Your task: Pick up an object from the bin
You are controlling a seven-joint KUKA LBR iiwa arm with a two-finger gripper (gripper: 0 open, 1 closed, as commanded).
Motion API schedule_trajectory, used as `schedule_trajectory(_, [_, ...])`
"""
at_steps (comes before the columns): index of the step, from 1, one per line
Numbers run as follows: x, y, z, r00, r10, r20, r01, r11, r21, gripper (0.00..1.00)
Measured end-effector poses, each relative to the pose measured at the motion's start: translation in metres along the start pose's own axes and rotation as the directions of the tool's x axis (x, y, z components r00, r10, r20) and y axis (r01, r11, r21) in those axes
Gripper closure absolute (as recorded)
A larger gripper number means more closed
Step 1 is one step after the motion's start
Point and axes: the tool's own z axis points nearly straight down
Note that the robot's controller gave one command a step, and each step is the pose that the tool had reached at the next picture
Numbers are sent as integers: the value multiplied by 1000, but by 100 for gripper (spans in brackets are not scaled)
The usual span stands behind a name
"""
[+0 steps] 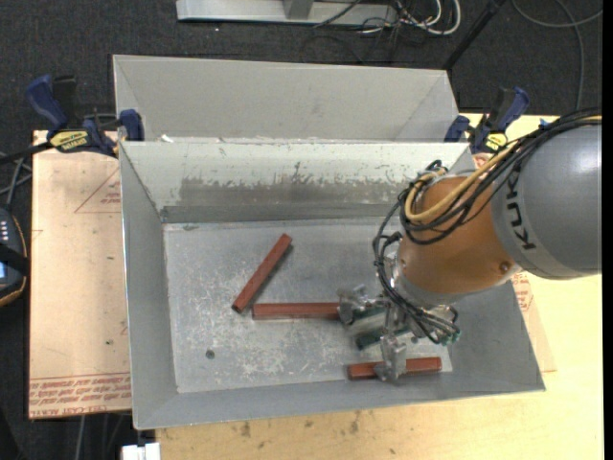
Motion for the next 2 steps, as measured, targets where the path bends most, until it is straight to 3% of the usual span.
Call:
schedule_trajectory(1, [15, -93, 8, 944, -330, 6, 330, 944, 6, 100])
schedule_trajectory(2, [15, -93, 8, 944, -330, 7, 330, 944, 6, 100])
